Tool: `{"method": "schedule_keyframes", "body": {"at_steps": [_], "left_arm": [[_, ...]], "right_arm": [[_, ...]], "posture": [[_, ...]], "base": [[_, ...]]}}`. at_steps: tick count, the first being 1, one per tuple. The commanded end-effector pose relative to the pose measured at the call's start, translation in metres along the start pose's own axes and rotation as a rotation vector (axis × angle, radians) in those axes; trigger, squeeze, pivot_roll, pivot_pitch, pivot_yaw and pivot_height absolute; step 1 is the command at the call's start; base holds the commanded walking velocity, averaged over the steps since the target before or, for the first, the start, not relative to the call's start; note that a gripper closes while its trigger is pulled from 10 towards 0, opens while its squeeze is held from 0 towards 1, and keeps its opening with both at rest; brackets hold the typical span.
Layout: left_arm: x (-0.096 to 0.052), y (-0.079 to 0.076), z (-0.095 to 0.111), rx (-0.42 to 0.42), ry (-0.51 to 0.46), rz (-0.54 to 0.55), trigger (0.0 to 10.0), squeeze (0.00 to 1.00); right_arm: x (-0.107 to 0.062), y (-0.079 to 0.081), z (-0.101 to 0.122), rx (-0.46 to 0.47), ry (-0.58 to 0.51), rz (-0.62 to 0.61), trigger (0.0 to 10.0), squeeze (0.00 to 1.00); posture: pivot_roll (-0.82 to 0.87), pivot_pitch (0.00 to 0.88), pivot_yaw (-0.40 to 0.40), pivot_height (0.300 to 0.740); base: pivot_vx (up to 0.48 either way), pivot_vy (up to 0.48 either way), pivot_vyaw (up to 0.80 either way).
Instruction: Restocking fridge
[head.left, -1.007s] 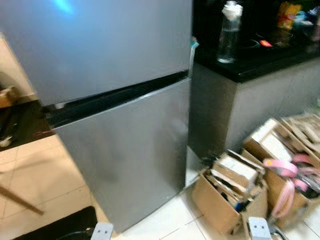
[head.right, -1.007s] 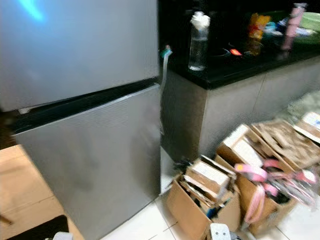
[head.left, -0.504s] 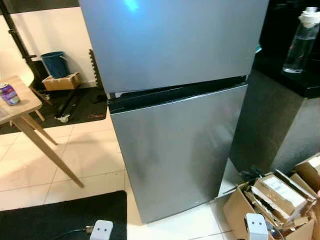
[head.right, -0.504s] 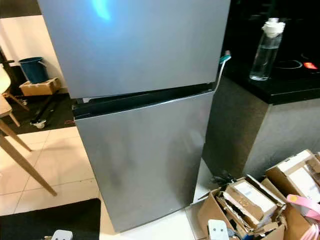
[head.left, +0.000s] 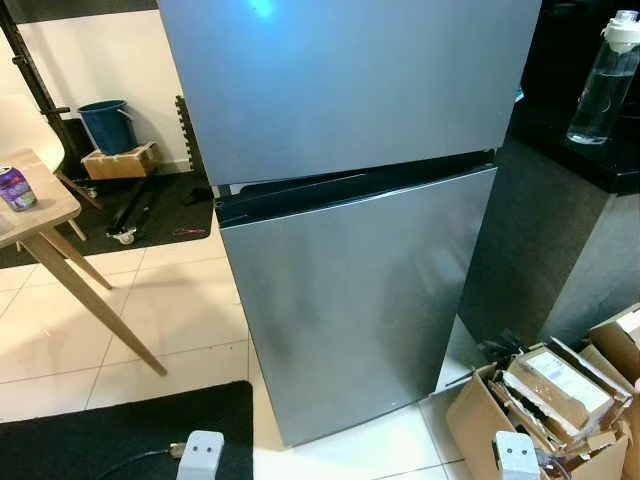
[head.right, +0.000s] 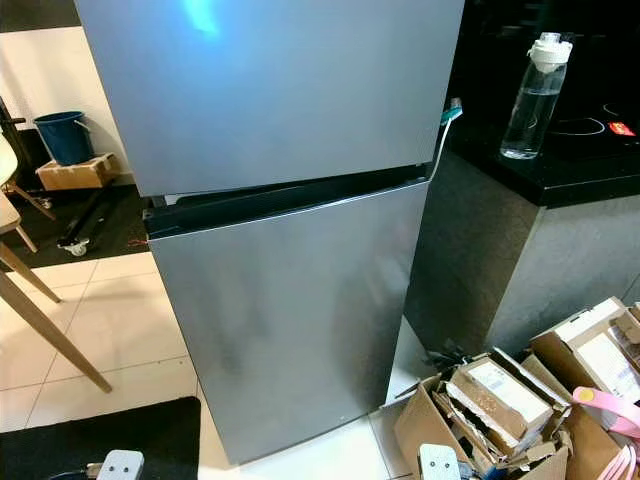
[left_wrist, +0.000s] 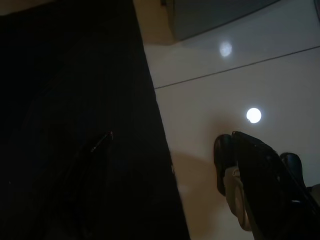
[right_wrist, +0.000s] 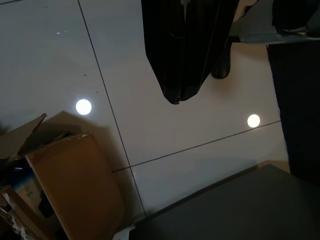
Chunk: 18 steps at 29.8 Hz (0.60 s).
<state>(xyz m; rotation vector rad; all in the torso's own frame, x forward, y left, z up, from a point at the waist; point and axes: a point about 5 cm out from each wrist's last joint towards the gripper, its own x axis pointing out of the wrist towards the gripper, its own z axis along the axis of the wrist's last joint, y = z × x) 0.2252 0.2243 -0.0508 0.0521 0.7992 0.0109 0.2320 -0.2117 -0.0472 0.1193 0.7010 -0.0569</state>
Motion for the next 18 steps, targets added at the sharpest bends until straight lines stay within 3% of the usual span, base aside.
{"method": "schedule_keyframes", "body": {"at_steps": [1, 7, 18], "left_arm": [[-0.0013, 0.0019, -0.0065, -0.013, 0.021, 0.005, 10.0, 0.00], [-0.0011, 0.0025, -0.0058, -0.025, 0.019, 0.007, 10.0, 0.00], [0.0001, -0.0023, -0.0027, -0.047, 0.003, -0.026, 10.0, 0.00]], "right_arm": [[-0.0007, 0.0014, -0.0052, 0.013, 0.015, -0.001, 10.0, 0.00], [-0.0009, 0.0013, -0.0058, 0.019, 0.014, -0.003, 10.0, 0.00], [-0.0002, 0.0021, -0.0027, 0.034, -0.004, 0.001, 10.0, 0.00]], "posture": [[-0.08, 0.101, 0.049, 0.740], [-0.08, 0.104, 0.051, 0.740], [-0.08, 0.105, 0.049, 0.740]], "base": [[0.000, 0.000, 0.00], [0.172, 0.000, 0.00], [0.331, 0.000, 0.00]]}}
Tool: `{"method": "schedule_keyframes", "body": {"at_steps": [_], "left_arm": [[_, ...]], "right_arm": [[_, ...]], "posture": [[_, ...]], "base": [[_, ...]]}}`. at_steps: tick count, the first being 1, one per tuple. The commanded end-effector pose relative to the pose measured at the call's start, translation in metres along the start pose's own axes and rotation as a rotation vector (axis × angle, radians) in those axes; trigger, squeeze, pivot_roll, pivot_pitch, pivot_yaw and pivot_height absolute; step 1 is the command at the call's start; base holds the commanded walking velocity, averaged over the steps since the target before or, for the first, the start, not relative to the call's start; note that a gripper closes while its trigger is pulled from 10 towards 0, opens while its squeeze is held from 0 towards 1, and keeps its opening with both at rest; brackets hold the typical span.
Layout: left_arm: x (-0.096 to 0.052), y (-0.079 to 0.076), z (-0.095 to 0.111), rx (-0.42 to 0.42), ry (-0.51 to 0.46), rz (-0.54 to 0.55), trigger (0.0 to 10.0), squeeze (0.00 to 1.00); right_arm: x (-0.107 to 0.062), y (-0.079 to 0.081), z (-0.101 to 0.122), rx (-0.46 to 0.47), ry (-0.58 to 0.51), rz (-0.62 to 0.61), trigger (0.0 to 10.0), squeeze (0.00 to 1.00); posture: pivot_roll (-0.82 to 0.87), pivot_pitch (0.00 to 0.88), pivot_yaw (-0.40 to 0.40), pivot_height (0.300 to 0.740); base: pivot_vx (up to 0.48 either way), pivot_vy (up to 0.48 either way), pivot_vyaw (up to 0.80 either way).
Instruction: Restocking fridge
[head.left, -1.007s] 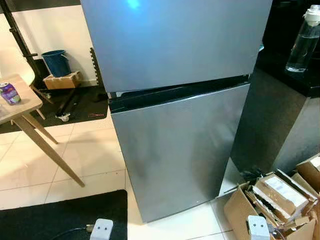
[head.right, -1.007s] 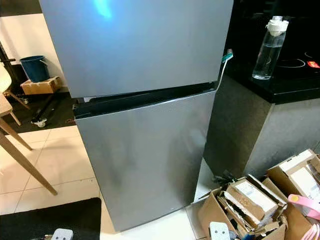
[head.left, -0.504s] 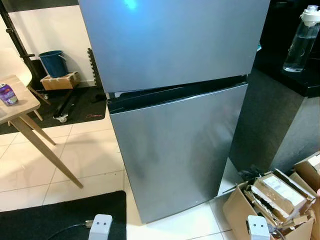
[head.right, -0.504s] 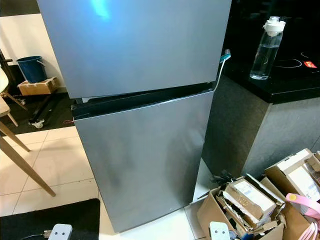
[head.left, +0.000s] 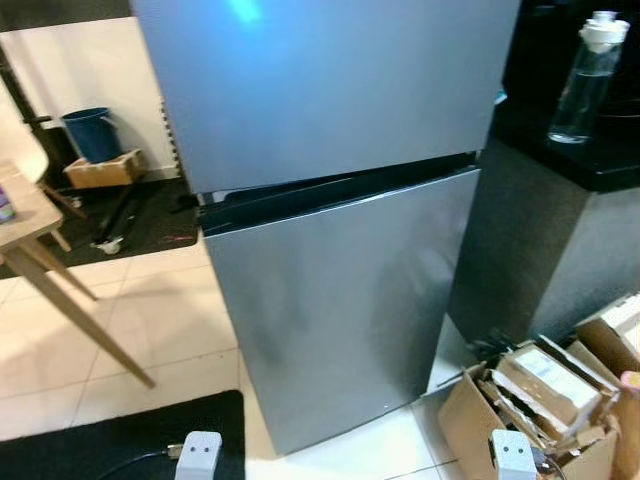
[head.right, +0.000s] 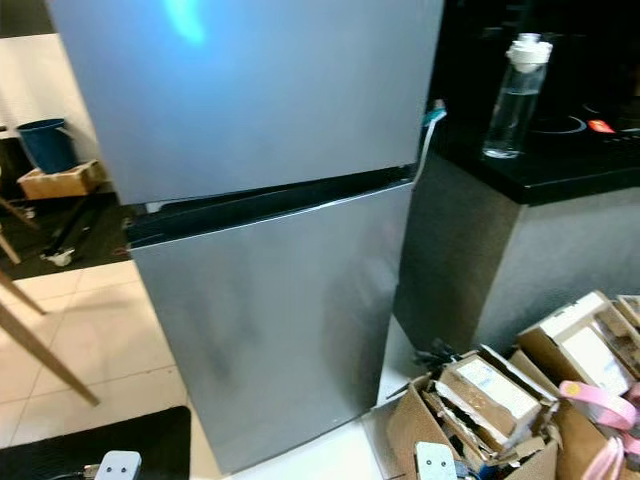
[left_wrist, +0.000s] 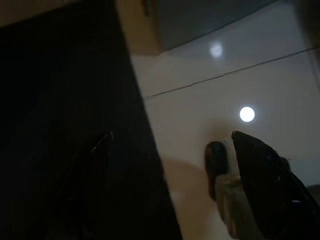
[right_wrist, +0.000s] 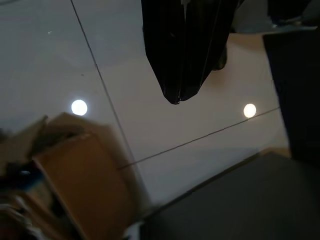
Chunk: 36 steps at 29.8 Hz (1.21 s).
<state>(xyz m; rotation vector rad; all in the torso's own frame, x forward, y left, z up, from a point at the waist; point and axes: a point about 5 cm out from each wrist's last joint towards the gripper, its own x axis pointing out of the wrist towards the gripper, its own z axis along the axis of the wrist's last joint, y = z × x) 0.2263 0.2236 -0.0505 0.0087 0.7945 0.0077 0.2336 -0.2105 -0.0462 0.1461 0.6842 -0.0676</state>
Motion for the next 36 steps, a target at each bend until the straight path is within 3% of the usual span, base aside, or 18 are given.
{"method": "schedule_keyframes", "body": {"at_steps": [1, 25, 29, 36], "left_arm": [[0.000, -0.004, -0.003, -0.010, 0.006, -0.016, 10.0, 0.00], [0.001, -0.013, -0.004, 0.029, -0.006, -0.045, 10.0, 0.00], [0.000, -0.013, -0.005, 0.044, -0.009, -0.038, 10.0, 0.00], [-0.001, -0.017, -0.011, 0.091, 0.003, -0.051, 10.0, 0.00]], "right_arm": [[-0.001, 0.001, -0.003, 0.004, 0.009, 0.002, 10.0, 0.00], [-0.001, -0.002, -0.001, -0.046, 0.008, 0.025, 10.0, 0.00], [-0.001, -0.001, -0.002, -0.096, 0.017, 0.047, 10.0, 0.00], [0.002, 0.011, 0.008, -0.262, -0.003, 0.146, 10.0, 0.00]], "posture": [[-0.08, 0.105, 0.048, 0.740], [-0.09, 0.115, 0.029, 0.740], [-0.09, 0.121, 0.015, 0.740], [-0.09, 0.130, -0.017, 0.740]], "base": [[0.360, 0.000, 0.00], [0.281, 0.000, 0.00], [0.000, 0.000, 0.00], [0.000, 0.000, 0.00]]}}
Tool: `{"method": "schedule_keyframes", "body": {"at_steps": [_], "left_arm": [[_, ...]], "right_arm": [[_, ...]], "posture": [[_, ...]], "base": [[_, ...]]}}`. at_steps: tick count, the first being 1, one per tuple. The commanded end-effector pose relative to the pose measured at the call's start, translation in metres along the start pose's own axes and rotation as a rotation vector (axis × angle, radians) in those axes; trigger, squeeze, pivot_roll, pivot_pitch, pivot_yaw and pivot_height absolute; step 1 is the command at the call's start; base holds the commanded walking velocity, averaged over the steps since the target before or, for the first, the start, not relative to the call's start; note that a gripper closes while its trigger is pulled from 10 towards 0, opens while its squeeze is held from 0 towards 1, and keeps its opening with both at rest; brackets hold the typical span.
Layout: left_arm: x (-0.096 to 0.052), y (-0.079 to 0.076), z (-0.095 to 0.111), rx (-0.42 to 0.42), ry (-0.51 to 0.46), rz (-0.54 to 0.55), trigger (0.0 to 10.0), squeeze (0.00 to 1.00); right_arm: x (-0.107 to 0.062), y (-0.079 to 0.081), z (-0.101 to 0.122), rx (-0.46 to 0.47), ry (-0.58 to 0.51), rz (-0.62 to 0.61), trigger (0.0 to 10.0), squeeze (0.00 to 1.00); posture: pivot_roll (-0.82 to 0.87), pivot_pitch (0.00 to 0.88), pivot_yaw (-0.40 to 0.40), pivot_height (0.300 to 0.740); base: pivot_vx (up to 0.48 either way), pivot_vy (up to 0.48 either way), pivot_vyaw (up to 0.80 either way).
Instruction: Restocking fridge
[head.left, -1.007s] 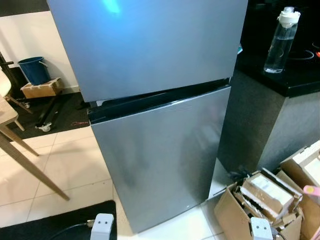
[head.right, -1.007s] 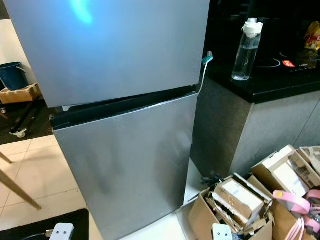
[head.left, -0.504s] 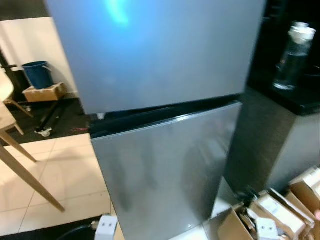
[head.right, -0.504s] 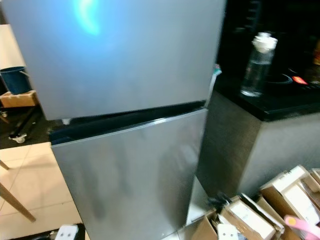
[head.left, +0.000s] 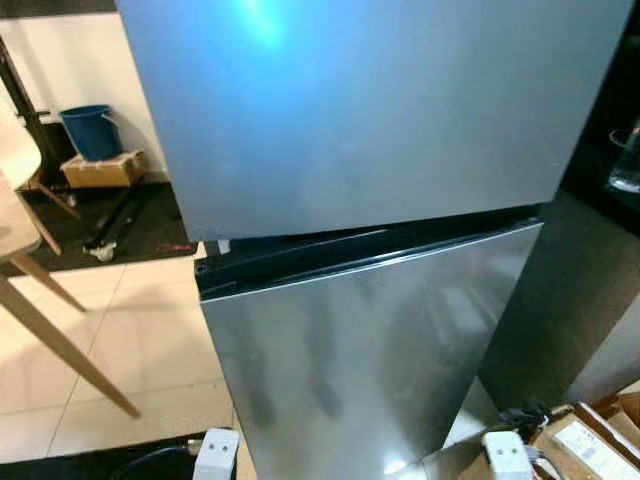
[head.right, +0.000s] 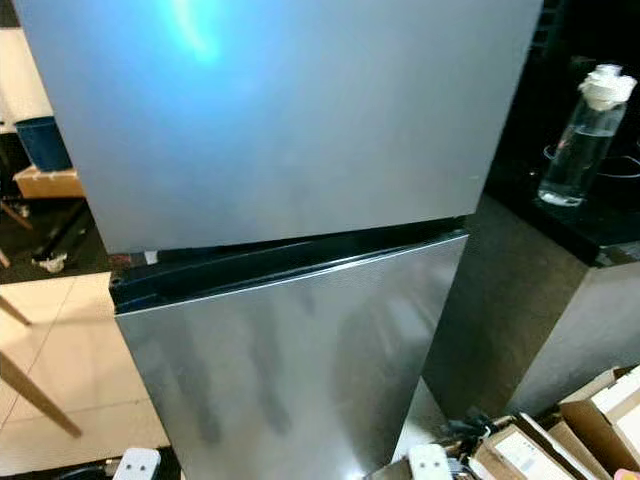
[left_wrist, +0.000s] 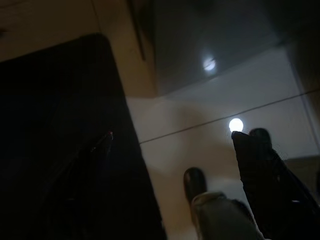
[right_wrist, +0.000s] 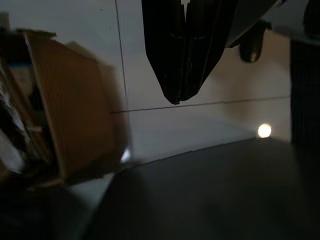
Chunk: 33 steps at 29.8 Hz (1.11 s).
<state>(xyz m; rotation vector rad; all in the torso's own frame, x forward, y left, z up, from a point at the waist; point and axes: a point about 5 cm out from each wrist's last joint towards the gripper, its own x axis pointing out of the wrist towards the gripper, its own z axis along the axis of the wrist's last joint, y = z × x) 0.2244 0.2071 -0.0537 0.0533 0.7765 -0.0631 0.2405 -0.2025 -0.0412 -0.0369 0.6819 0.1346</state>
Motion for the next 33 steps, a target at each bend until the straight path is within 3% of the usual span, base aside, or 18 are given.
{"method": "schedule_keyframes", "body": {"at_steps": [1, 2, 3, 4, 5, 6, 8, 9, 10, 11, 13, 17, 19, 21, 22, 24, 29, 33], "left_arm": [[-0.002, -0.002, -0.008, 0.038, 0.024, -0.011, 10.0, 0.00], [-0.002, -0.002, -0.008, 0.038, 0.024, -0.011, 10.0, 0.00], [-0.002, -0.003, -0.009, 0.053, 0.025, -0.017, 10.0, 0.00], [-0.002, -0.005, -0.009, 0.064, 0.025, -0.024, 10.0, 0.00], [-0.002, -0.005, -0.009, 0.064, 0.025, -0.024, 10.0, 0.00], [-0.002, -0.007, -0.010, 0.077, 0.023, -0.035, 10.0, 0.00], [-0.002, -0.009, -0.009, 0.090, 0.018, -0.047, 10.0, 0.00], [-0.001, -0.012, -0.007, 0.120, 0.008, -0.070, 10.0, 0.00], [0.000, -0.017, -0.002, 0.169, -0.009, -0.109, 10.0, 0.00], [0.000, -0.017, -0.002, 0.169, -0.009, -0.109, 10.0, 0.00], [0.003, -0.028, 0.010, 0.275, -0.047, -0.190, 10.0, 0.00], [0.006, -0.040, 0.026, 0.378, -0.085, -0.269, 10.0, 0.00], [0.010, -0.056, 0.049, 0.472, -0.131, -0.345, 10.0, 0.00], [0.010, -0.056, 0.049, 0.472, -0.131, -0.345, 10.0, 0.00], [0.013, -0.067, 0.079, 0.553, -0.186, -0.373, 10.0, 0.00], [0.014, -0.069, 0.089, 0.573, -0.202, -0.371, 10.0, 0.00], [0.016, -0.053, 0.119, 0.616, -0.249, -0.243, 10.0, 0.00], [0.013, -0.027, 0.140, 0.610, -0.289, -0.122, 10.0, 0.00]], "right_arm": [[0.001, 0.003, 0.004, -0.041, -0.017, 0.029, 10.0, 0.00], [0.001, 0.003, 0.004, -0.041, -0.017, 0.029, 10.0, 0.00], [0.002, 0.005, 0.006, -0.054, -0.026, 0.042, 9.1, 0.00], [0.003, 0.006, 0.008, -0.067, -0.028, 0.052, 3.7, 0.00], [0.003, 0.006, 0.008, -0.067, -0.028, 0.052, 3.7, 0.00], [0.003, 0.008, 0.010, -0.075, -0.033, 0.066, 0.0, 0.00], [0.004, 0.009, 0.012, -0.083, -0.037, 0.074, 0.0, 0.00], [0.005, 0.010, 0.015, -0.096, -0.041, 0.074, 2.2, 0.00], [0.006, 0.011, 0.017, -0.105, -0.046, 0.072, 10.0, 0.00], [0.006, 0.011, 0.017, -0.105, -0.046, 0.072, 10.0, 0.00], [0.007, 0.012, 0.021, -0.112, -0.059, 0.070, 10.0, 0.00], [0.007, 0.013, 0.024, -0.112, -0.075, 0.071, 10.0, 0.00], [0.008, 0.014, 0.028, -0.109, -0.092, 0.069, 10.0, 0.00], [0.008, 0.014, 0.028, -0.109, -0.092, 0.069, 10.0, 0.00], [0.009, 0.015, 0.034, -0.098, -0.115, 0.063, 10.0, 0.00], [0.010, 0.015, 0.036, -0.095, -0.123, 0.060, 10.0, 0.00], [0.011, 0.017, 0.041, -0.088, -0.145, 0.058, 10.0, 0.00], [0.011, 0.018, 0.042, -0.086, -0.150, 0.057, 10.0, 0.00]], "posture": [[-0.09, 0.130, -0.017, 0.740], [-0.09, 0.130, -0.017, 0.740], [-0.09, 0.130, -0.021, 0.740], [-0.09, 0.132, -0.022, 0.740], [-0.09, 0.132, -0.022, 0.740], [-0.09, 0.133, -0.023, 0.740], [-0.09, 0.134, -0.024, 0.740], [-0.09, 0.134, -0.024, 0.740], [-0.09, 0.134, -0.024, 0.740], [-0.09, 0.134, -0.024, 0.740], [-0.09, 0.134, -0.023, 0.740], [-0.10, 0.135, -0.020, 0.740], [-0.11, 0.136, -0.010, 0.740], [-0.11, 0.136, -0.010, 0.740], [-0.11, 0.135, 0.004, 0.740], [-0.11, 0.135, 0.004, 0.740], [-0.12, 0.129, 0.017, 0.740], [-0.12, 0.123, 0.021, 0.740]], "base": [[0.000, 0.000, 0.00], [0.000, 0.000, 0.00], [0.000, 0.000, 0.00], [0.000, 0.000, 0.00], [0.000, 0.000, 0.00], [0.000, 0.000, 0.00], [0.000, 0.000, 0.00], [0.000, 0.000, 0.00], [0.000, 0.000, 0.00], [0.000, 0.000, 0.00], [0.000, 0.000, 0.00], [0.000, 0.000, 0.00], [0.000, 0.000, 0.00], [0.000, 0.000, 0.00], [0.000, 0.000, 0.00], [0.000, 0.000, 0.00], [0.000, 0.000, 0.00], [0.000, 0.000, 0.00]]}}
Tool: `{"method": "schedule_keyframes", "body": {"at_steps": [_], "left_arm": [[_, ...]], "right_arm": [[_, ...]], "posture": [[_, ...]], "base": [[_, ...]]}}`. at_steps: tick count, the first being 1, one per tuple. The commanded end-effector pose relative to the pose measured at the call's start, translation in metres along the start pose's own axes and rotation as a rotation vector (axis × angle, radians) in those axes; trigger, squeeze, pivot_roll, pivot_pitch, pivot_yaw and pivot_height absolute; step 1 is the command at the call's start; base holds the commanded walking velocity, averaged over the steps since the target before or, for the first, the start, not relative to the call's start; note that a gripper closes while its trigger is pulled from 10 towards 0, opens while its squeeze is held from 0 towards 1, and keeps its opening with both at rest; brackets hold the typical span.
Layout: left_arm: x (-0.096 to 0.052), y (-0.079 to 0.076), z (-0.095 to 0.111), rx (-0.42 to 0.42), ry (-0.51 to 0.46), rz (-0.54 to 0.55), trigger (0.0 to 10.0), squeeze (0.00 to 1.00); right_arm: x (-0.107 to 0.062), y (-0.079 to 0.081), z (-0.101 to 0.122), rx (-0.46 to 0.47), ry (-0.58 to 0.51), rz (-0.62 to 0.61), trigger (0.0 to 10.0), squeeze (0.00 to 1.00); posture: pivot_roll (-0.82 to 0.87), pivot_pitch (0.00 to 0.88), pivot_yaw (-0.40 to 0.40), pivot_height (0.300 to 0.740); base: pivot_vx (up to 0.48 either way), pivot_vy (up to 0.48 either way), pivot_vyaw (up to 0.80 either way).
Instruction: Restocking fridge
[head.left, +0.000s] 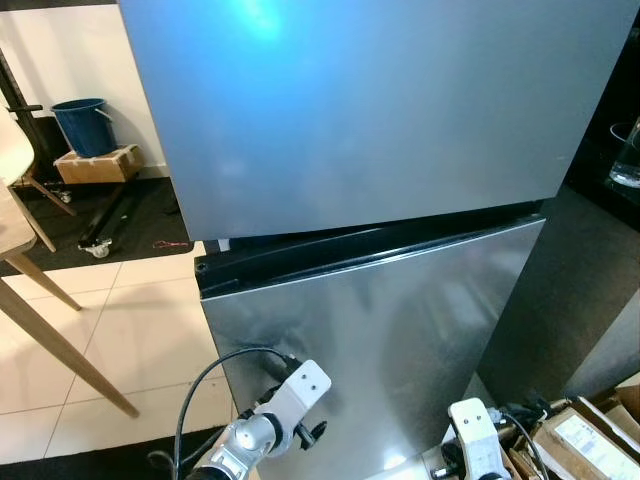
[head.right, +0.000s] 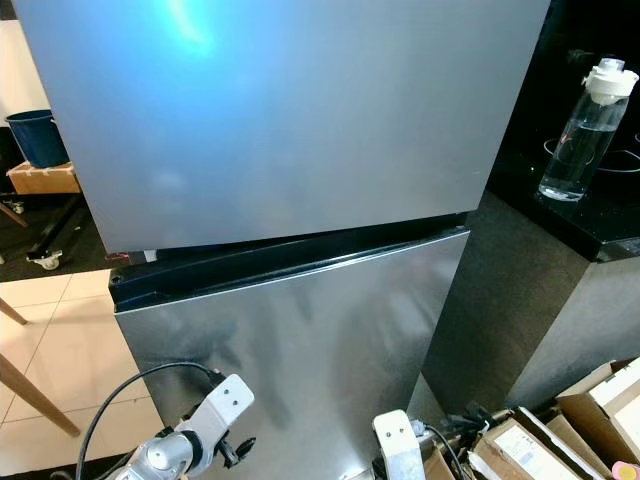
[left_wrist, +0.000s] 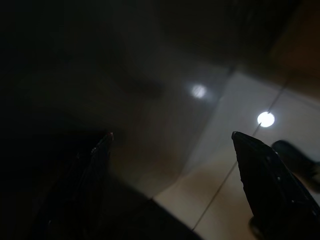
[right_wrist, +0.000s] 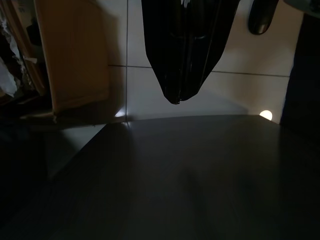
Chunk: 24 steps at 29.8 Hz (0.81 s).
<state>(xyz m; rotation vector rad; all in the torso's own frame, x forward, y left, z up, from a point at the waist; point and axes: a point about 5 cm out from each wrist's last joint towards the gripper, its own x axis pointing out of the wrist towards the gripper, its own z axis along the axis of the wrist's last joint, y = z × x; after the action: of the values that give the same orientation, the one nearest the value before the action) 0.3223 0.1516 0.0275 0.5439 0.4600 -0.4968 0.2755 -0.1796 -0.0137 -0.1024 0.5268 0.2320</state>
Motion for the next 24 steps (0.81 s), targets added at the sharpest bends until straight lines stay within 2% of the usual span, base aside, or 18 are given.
{"method": "schedule_keyframes", "body": {"at_steps": [1, 2, 4, 5, 7, 8, 9, 10, 11, 12, 13, 15, 16, 18, 19, 20, 23, 24], "left_arm": [[-0.008, 0.030, -0.004, 0.004, 0.023, 0.138, 10.0, 0.00], [-0.008, 0.030, -0.004, 0.004, 0.023, 0.138, 10.0, 0.00], [-0.016, 0.049, -0.012, 0.012, 0.052, 0.253, 10.0, 0.00], [-0.016, 0.049, -0.012, 0.012, 0.052, 0.253, 10.0, 0.00], [-0.029, 0.072, -0.025, -0.001, 0.112, 0.413, 10.0, 0.00], [-0.029, 0.072, -0.025, -0.001, 0.112, 0.413, 10.0, 0.00], [-0.036, 0.083, -0.032, -0.017, 0.143, 0.492, 10.0, 0.00], [-0.036, 0.083, -0.032, -0.017, 0.143, 0.492, 10.0, 0.00], [-0.043, 0.090, -0.041, -0.046, 0.171, 0.546, 10.0, 0.00], [-0.043, 0.090, -0.041, -0.046, 0.171, 0.546, 10.0, 0.00], [-0.047, 0.090, -0.049, -0.080, 0.191, 0.554, 10.0, 0.00], [-0.042, 0.065, -0.063, -0.197, 0.203, 0.422, 10.0, 0.00], [-0.042, 0.065, -0.063, -0.197, 0.203, 0.422, 10.0, 0.00], [-0.037, 0.030, -0.077, -0.295, 0.231, 0.260, 10.0, 0.00], [-0.037, 0.002, -0.092, -0.378, 0.283, 0.178, 10.0, 0.00], [-0.037, 0.002, -0.092, -0.378, 0.283, 0.178, 10.0, 0.00], [-0.045, -0.020, -0.113, -0.499, 0.345, 0.223, 10.0, 0.00], [-0.045, -0.020, -0.113, -0.499, 0.345, 0.223, 10.0, 0.00]], "right_arm": [[-0.001, 0.000, -0.003, 0.015, 0.000, -0.007, 10.0, 0.00], [-0.001, 0.000, -0.003, 0.015, 0.000, -0.007, 10.0, 0.00], [-0.001, 0.001, -0.003, 0.013, 0.000, -0.002, 10.0, 0.00], [-0.001, 0.001, -0.003, 0.013, 0.000, -0.002, 10.0, 0.00], [0.000, 0.001, -0.001, 0.012, -0.003, 0.002, 10.0, 0.00], [0.000, 0.001, -0.001, 0.012, -0.003, 0.002, 10.0, 0.00], [0.000, 0.002, 0.000, 0.013, -0.005, 0.005, 10.0, 0.00], [0.000, 0.002, 0.000, 0.013, -0.005, 0.005, 10.0, 0.00], [0.001, 0.003, 0.000, 0.011, -0.005, 0.009, 10.0, 0.00], [0.001, 0.003, 0.000, 0.011, -0.005, 0.009, 10.0, 0.00], [0.000, 0.003, -0.002, 0.008, 0.004, 0.014, 10.0, 0.00], [-0.003, 0.005, -0.013, 0.000, 0.055, 0.027, 10.0, 0.00], [-0.003, 0.005, -0.013, 0.000, 0.055, 0.027, 10.0, 0.00], [-0.008, 0.005, -0.027, -0.005, 0.105, 0.031, 10.0, 0.00], [-0.014, 0.002, -0.039, 0.011, 0.142, 0.006, 10.0, 0.00], [-0.014, 0.002, -0.039, 0.011, 0.142, 0.006, 10.0, 0.00], [-0.024, -0.012, -0.053, 0.141, 0.167, -0.111, 10.0, 0.00], [-0.024, -0.012, -0.053, 0.141, 0.167, -0.111, 10.0, 0.00]], "posture": [[-0.12, 0.116, 0.012, 0.740], [-0.12, 0.116, 0.012, 0.740], [-0.11, 0.113, 0.006, 0.740], [-0.11, 0.113, 0.006, 0.740], [-0.11, 0.113, 0.004, 0.740], [-0.11, 0.113, 0.004, 0.740], [-0.11, 0.112, 0.002, 0.740], [-0.11, 0.112, 0.002, 0.740], [-0.11, 0.112, 0.001, 0.740], [-0.11, 0.112, 0.001, 0.740], [-0.11, 0.114, 0.000, 0.740], [-0.10, 0.116, 0.003, 0.740], [-0.10, 0.116, 0.003, 0.740], [-0.11, 0.117, 0.006, 0.740], [-0.11, 0.118, 0.008, 0.740], [-0.11, 0.118, 0.008, 0.740], [-0.11, 0.119, 0.013, 0.740], [-0.11, 0.119, 0.013, 0.740]], "base": [[0.000, 0.000, 0.00], [0.000, 0.000, 0.00], [0.000, 0.000, 0.00], [0.000, 0.000, 0.00], [0.000, 0.000, 0.00], [0.000, 0.000, 0.00], [0.000, 0.000, 0.00], [0.000, 0.000, 0.00], [0.000, 0.000, 0.00], [0.000, 0.000, 0.00], [0.000, 0.000, 0.00], [0.000, 0.000, 0.00], [0.000, 0.000, 0.00], [0.000, 0.000, 0.00], [0.000, 0.000, 0.00], [0.000, 0.000, 0.00], [0.000, 0.000, 0.00], [0.000, 0.000, 0.00]]}}
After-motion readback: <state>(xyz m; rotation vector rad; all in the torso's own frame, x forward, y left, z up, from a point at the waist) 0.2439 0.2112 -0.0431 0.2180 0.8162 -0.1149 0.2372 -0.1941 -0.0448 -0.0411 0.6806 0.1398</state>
